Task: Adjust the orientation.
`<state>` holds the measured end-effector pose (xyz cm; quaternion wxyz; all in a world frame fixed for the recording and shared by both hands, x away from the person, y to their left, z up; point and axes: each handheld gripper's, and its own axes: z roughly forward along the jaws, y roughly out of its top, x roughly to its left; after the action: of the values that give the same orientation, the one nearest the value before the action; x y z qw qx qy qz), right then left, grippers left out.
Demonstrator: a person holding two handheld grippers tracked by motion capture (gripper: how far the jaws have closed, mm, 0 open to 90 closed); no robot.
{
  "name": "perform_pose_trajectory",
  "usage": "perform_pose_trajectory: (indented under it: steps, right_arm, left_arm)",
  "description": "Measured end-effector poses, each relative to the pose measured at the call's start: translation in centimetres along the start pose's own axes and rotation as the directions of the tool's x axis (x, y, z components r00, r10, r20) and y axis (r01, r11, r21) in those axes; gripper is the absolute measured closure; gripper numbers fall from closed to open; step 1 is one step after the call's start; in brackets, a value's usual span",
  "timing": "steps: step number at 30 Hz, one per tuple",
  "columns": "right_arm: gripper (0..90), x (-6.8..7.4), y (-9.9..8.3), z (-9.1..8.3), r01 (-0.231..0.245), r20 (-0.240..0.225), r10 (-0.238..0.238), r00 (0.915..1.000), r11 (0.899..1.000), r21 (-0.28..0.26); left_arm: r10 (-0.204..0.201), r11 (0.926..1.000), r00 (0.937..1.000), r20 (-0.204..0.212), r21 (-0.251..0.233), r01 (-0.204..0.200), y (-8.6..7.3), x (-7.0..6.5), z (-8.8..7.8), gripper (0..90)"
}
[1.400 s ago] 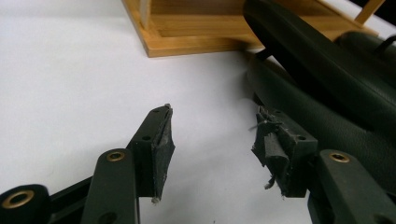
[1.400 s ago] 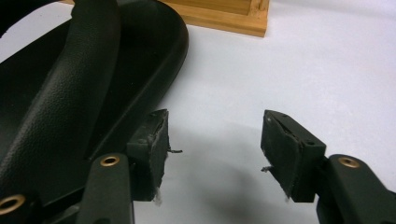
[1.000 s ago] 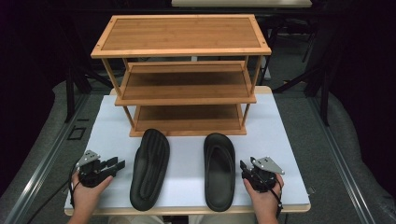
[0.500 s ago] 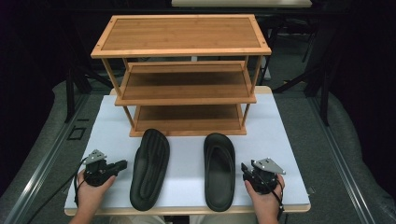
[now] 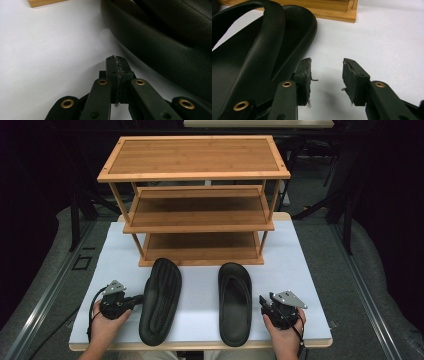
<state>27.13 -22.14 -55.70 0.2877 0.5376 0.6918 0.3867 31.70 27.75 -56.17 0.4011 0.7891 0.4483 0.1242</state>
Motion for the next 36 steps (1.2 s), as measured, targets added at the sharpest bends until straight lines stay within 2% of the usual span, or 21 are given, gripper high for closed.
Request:
perform_pose_trajectory:
  steps: [3,4,6,11,14,16,18,22,27,29,33,36]
  right_arm:
    - [56.7,-0.1,0.0,0.0,-0.002,-0.005,0.002,1.0000,1.000,0.004]
    - [56.2,0.0,-0.1,0.1,-0.007,-0.011,0.007,0.9999,1.000,-0.013]
    - [55.6,0.0,-0.1,0.1,-0.007,-0.012,0.007,0.9999,1.000,-0.014]
    - [54.8,-0.1,-0.1,0.1,-0.011,-0.007,0.011,0.9999,1.000,-0.005]
    - [54.6,-0.2,-0.1,0.0,-0.013,-0.011,0.013,0.9999,1.000,0.003]
    - [54.5,-0.3,-0.1,0.1,-0.021,-0.017,0.021,0.9996,1.000,-0.015]
    - [54.4,-0.3,-0.1,0.0,-0.024,-0.014,0.024,0.9996,1.000,0.000]
    - [54.2,-0.3,-0.1,0.0,-0.029,-0.018,0.029,0.9994,1.000,-0.005]
    - [53.9,-0.4,-0.2,0.1,-0.036,-0.022,0.036,0.9991,0.999,-0.017]
    - [53.7,-0.5,-0.2,0.0,-0.038,-0.018,0.038,0.9991,0.999,0.000]
    - [53.6,-0.5,-0.2,0.0,-0.042,-0.020,0.042,0.9989,0.999,-0.004]
    - [53.5,-0.5,-0.2,0.0,-0.044,-0.019,0.044,0.9988,0.999,-0.005]
  left_arm:
    - [0.004,0.9998,0.9999,0.014,-0.019,-0.003,0.1,-0.2,-0.1,89.8]
    - [0.002,0.9997,0.9998,0.017,-0.023,-0.002,0.1,-0.3,-0.2,89.9]
    - [0.004,0.9994,0.9997,0.024,-0.035,-0.003,0.1,-0.4,-0.3,89.9]
    - [-0.015,0.9976,0.9980,0.061,-0.067,0.019,0.4,-0.6,-0.7,89.8]
    - [-0.009,0.9956,0.9965,0.083,-0.092,0.017,0.7,-1.2,-1.1,89.8]
    - [-0.018,0.9929,0.9943,0.105,-0.115,0.030,0.9,-1.6,-1.3,89.8]
    - [-0.015,0.9905,0.9927,0.119,-0.134,0.032,1.3,-2.2,-1.4,89.8]
    - [0.016,0.9865,0.9895,0.143,-0.164,0.008,2.1,-3.4,-1.6,89.8]
    - [0.050,0.9843,0.9886,0.142,-0.175,-0.025,2.7,-4.5,-1.5,89.8]
    - [0.051,0.9846,0.9881,0.145,-0.173,-0.025,2.8,-4.6,-1.5,89.8]
    - [0.035,0.9833,0.9858,0.164,-0.182,-0.005,3.3,-4.8,-1.1,89.8]
    - [0.041,0.9844,0.9852,0.166,-0.176,-0.011,3.5,-5.1,-0.8,89.7]
